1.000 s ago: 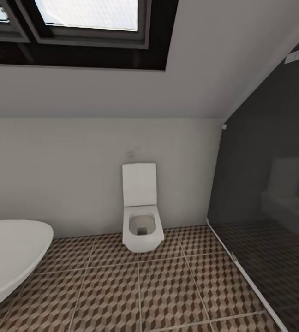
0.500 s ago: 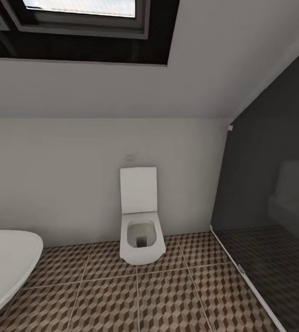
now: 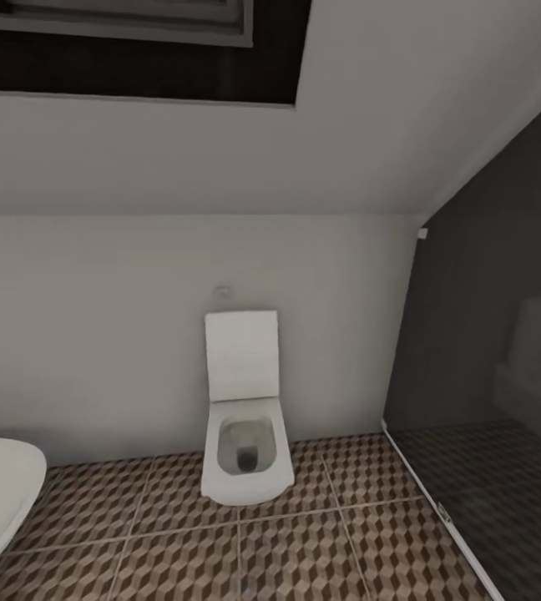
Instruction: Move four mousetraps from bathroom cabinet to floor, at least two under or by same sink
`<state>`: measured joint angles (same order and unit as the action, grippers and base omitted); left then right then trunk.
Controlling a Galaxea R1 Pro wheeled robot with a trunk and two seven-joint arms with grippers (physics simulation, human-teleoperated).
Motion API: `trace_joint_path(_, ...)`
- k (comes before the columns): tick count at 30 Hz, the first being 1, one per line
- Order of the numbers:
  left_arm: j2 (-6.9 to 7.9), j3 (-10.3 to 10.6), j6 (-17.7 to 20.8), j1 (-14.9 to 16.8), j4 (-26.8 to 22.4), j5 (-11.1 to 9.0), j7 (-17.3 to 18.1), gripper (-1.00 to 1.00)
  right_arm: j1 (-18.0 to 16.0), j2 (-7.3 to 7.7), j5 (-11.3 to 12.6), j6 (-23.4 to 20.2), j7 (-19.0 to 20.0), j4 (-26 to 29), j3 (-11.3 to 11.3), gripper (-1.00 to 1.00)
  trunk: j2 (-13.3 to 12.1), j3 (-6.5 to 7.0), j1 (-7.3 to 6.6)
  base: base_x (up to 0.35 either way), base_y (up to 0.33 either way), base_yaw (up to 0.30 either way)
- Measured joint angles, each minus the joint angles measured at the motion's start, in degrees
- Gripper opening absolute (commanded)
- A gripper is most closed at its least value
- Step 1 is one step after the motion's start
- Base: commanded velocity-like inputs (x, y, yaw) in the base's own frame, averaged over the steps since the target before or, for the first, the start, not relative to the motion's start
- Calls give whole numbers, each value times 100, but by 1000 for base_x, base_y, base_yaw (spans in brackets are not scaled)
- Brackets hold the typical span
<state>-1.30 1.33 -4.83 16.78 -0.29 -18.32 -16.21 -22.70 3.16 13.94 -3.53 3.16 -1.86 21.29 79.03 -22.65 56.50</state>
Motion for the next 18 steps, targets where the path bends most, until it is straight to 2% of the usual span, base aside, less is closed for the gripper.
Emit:
trace_joint_path(6, 0, 0, 0, -4, -1, 0, 0, -100, -1, 1, 0, 7, -6, -1, 0, -100, 0, 0, 0, 305, -133, 72)
trace_joint_path(18, 1, 0, 0, 1, -2, -1, 0, -100, -1, 8, 0, 43, -17, -2, 0, -100, 0, 0, 0, 304, -133, 253)
